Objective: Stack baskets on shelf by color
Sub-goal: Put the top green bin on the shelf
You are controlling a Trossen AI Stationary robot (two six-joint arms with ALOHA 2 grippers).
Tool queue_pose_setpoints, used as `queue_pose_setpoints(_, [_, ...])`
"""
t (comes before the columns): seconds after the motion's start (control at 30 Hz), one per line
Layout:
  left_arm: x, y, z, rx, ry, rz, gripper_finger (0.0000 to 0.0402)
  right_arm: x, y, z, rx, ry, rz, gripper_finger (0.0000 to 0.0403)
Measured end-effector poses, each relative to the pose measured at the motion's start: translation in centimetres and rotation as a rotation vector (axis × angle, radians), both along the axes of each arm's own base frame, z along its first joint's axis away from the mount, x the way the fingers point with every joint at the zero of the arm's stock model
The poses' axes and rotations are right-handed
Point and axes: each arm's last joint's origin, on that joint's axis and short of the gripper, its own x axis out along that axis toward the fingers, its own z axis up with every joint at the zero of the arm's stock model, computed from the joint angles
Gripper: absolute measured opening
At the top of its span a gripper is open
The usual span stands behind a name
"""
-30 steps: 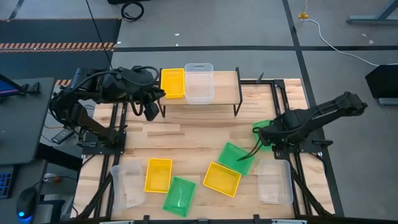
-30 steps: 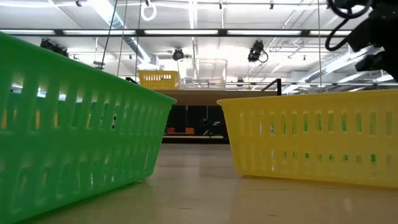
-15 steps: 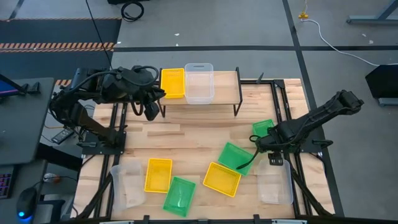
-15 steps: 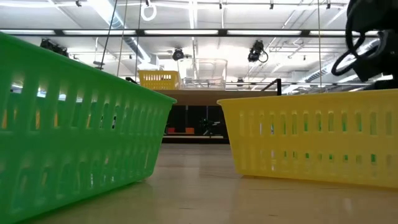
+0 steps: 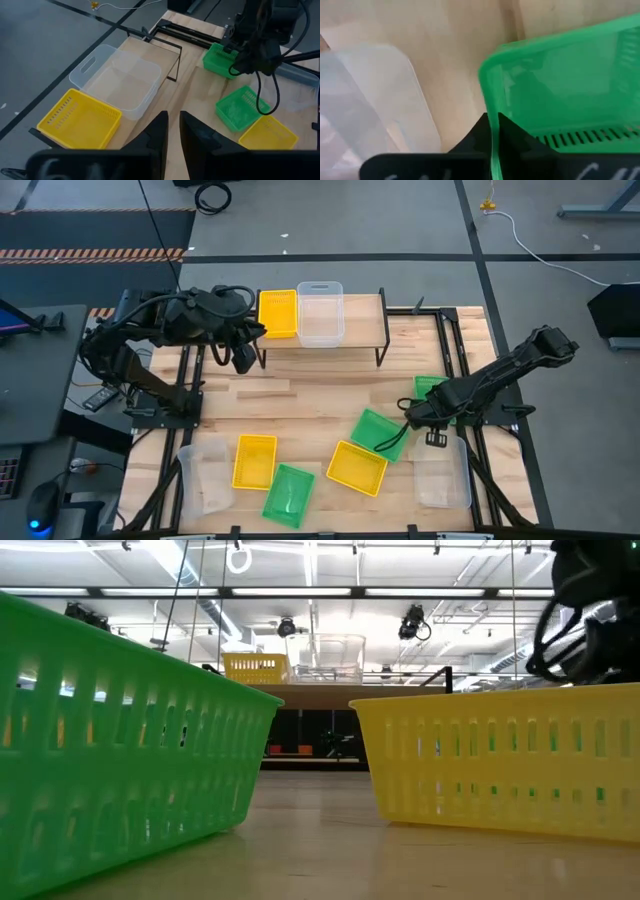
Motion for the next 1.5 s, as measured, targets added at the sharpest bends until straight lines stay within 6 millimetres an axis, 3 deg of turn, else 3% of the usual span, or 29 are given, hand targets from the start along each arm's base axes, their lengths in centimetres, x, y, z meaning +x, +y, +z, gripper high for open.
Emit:
queue_pose_setpoints(0.13, [0.0,0.0,0.0,0.000,0.000,0.000,0.0052,0.7,-0.1,2.5,-0.085,-0.018,-0.022,0.0014])
queue_pose_setpoints(0.43, [0.0,0.0,0.0,0.001,0.001,-0.001,0.0052,2.7,-1.2,10.8,-0.245,-0.187,-0.063,0.0013])
queue_pose_setpoints(0.73, [0.0,-0.1,0.0,-0.010,0.002,-0.018,0.0052,3.7,-4.4,18.0,-0.414,-0.392,-0.096,0.0013])
queue_pose_setpoints(0.93, [0.0,-0.1,0.0,-0.009,0.004,-0.027,0.0052,4.8,-6.5,21.9,-0.478,-0.593,0.017,0.0013])
queue_pose_setpoints(1.13, [0.0,-0.1,0.0,-0.008,0.005,-0.028,0.0052,6.7,-9.4,22.7,-0.496,-0.655,0.162,0.0013])
queue_pose_setpoints(1.5, [0.0,-0.1,0.0,-0.026,0.002,-0.033,0.0052,10.6,-14.8,19.1,-0.398,-0.509,0.211,0.0014])
